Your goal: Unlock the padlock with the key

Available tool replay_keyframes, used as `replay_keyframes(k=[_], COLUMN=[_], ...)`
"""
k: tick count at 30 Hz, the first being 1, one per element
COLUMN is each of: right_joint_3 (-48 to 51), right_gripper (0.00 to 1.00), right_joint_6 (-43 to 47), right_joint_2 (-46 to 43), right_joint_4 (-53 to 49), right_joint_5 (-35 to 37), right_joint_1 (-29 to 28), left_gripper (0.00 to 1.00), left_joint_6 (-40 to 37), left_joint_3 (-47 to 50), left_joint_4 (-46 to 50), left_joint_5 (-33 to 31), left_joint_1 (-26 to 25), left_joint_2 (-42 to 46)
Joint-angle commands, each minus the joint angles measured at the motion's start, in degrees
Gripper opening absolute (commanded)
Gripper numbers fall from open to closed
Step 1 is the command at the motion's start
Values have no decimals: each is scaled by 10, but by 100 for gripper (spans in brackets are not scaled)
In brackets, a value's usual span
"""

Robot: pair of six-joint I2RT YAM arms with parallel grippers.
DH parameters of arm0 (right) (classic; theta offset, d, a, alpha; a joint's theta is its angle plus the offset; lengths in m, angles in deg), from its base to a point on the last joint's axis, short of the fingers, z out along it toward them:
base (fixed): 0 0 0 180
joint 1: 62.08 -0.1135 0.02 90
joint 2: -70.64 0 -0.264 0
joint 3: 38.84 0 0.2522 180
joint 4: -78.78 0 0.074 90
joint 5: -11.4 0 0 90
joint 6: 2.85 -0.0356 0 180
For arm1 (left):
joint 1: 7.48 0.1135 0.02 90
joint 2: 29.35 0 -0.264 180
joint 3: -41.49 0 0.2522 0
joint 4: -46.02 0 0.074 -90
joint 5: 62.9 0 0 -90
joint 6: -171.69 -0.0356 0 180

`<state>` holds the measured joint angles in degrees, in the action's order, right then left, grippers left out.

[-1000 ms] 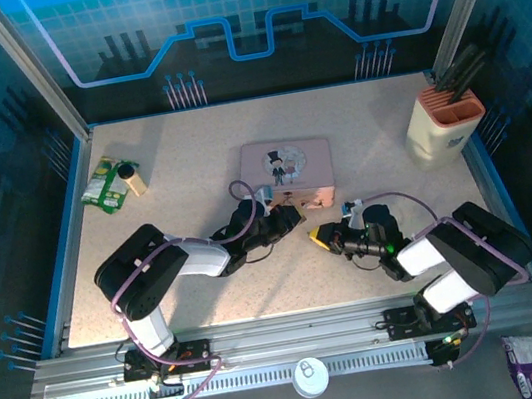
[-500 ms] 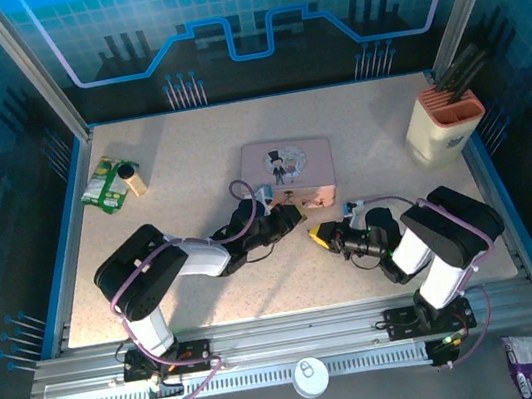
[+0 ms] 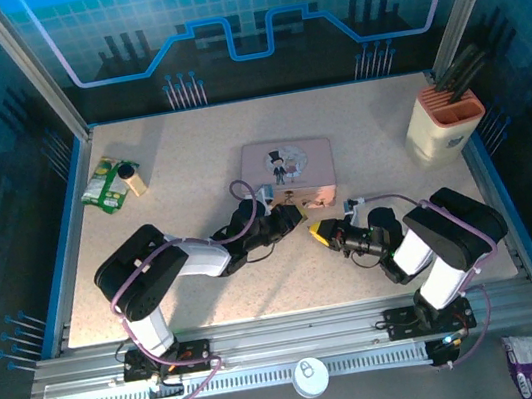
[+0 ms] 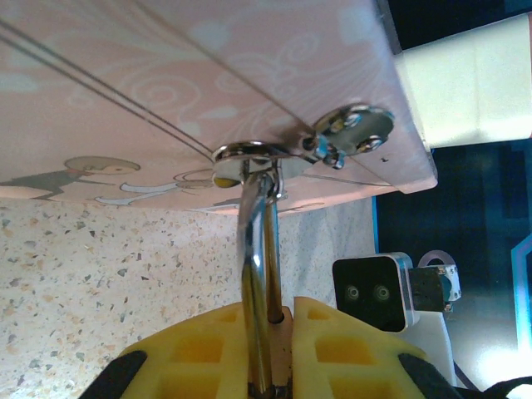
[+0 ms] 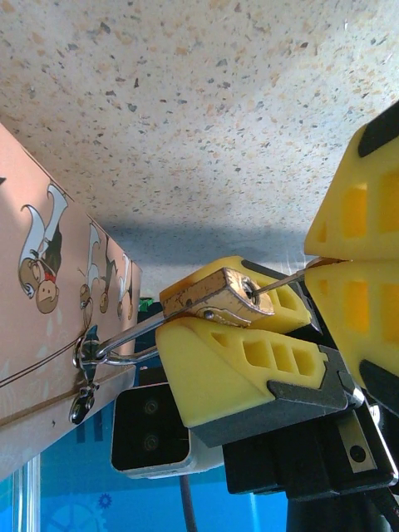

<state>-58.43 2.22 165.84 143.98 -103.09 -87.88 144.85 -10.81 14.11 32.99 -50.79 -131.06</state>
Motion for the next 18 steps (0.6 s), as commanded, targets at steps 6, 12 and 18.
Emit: replay_keyframes(k=[6, 12, 18], right_joint_3=[1, 3, 5], right_gripper=[0, 0, 0], right_joint_6=[-2, -2, -2], right_joint_2=[5, 3, -4], right_joint_4=[26, 26, 26], right_joint_5=[5, 5, 9], right_joint_1=[8, 13, 13], left_gripper=[0, 0, 0], left_joint_6=[17, 13, 11], left_joint_3=[-16, -12, -10], left_joint_4=[-69, -64, -60], left_joint_5=[28, 26, 22], left_joint_1=[-13, -15, -17], left_joint_2=[31, 38, 43])
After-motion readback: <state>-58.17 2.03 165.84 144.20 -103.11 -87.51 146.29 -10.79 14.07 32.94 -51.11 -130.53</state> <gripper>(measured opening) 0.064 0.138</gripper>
